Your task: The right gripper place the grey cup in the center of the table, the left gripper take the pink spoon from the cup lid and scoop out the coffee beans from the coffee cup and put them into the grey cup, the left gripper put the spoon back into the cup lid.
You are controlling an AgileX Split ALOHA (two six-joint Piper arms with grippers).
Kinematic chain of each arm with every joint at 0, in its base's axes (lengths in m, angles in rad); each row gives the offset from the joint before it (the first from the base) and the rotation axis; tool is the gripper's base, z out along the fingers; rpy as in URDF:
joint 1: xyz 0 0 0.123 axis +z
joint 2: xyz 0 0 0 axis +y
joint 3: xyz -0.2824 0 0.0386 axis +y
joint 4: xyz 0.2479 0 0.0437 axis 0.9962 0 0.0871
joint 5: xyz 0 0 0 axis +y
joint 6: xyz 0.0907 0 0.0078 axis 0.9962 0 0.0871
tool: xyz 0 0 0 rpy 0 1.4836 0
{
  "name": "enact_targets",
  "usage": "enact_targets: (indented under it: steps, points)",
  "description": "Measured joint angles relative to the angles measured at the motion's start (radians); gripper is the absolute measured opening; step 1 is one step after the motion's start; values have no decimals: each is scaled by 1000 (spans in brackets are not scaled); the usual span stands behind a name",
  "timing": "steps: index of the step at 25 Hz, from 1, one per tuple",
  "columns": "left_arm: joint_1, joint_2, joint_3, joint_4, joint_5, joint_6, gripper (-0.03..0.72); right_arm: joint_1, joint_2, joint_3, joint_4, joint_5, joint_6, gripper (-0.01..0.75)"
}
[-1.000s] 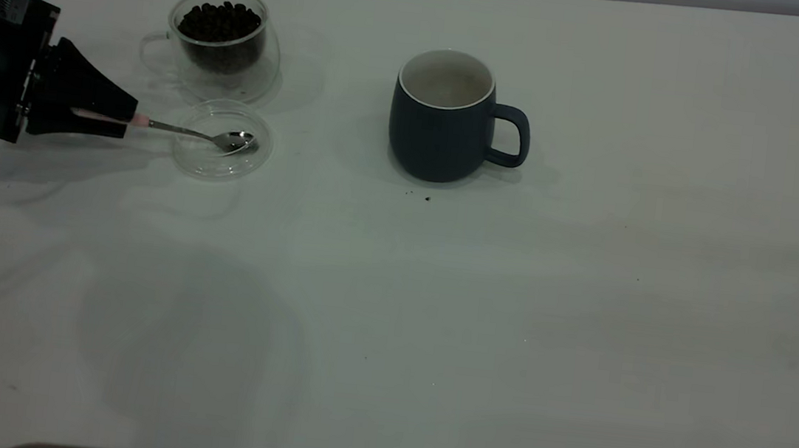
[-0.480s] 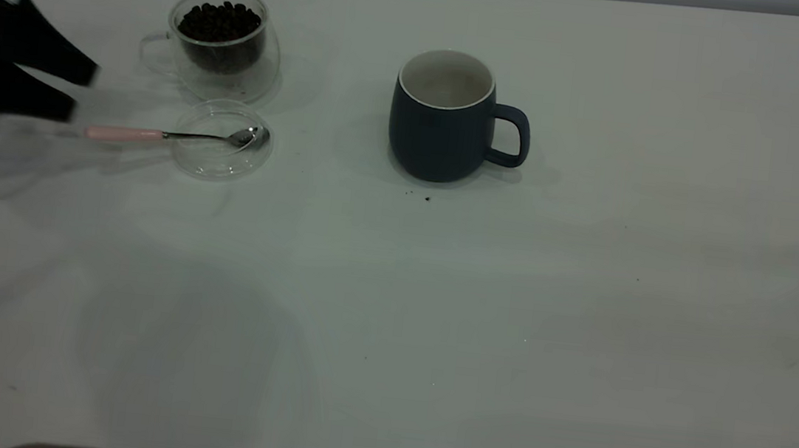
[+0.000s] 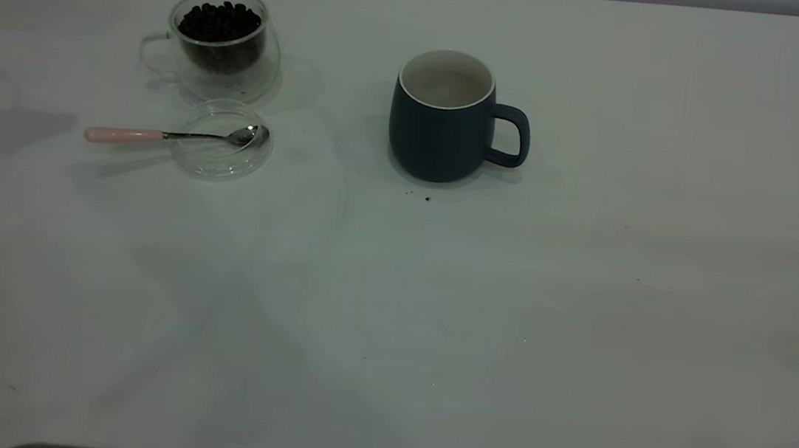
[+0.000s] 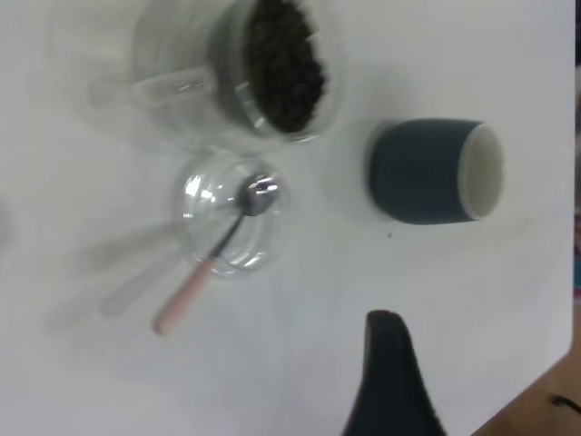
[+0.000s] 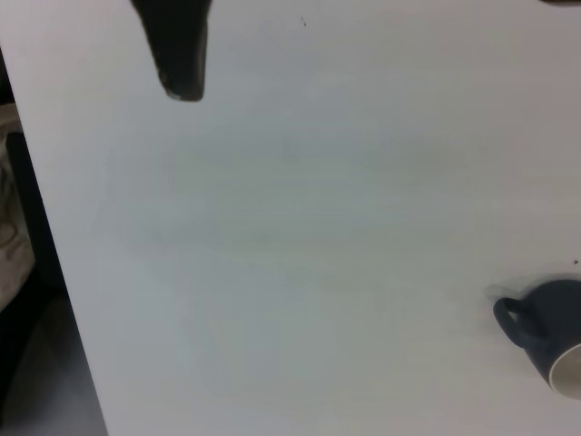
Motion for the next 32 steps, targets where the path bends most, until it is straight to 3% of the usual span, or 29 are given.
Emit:
enact_targets:
  steps: [3,7,14,26,32]
  points:
    - [-35,-158,1,186,40,-126,544,0,0,0,0,0,0,496]
    - [-137,-350,2,456,40,-292,506,0,0,0,0,0,0,496]
    - [-327,-635,140,737,40,-482,475,0,0,0,0,0,0,496]
    - [-346,-1152,810,768,40,-505,474,0,0,0,0,0,0,496]
    - [-346,-1428,981,771,32,-510,474,0,0,0,0,0,0,496]
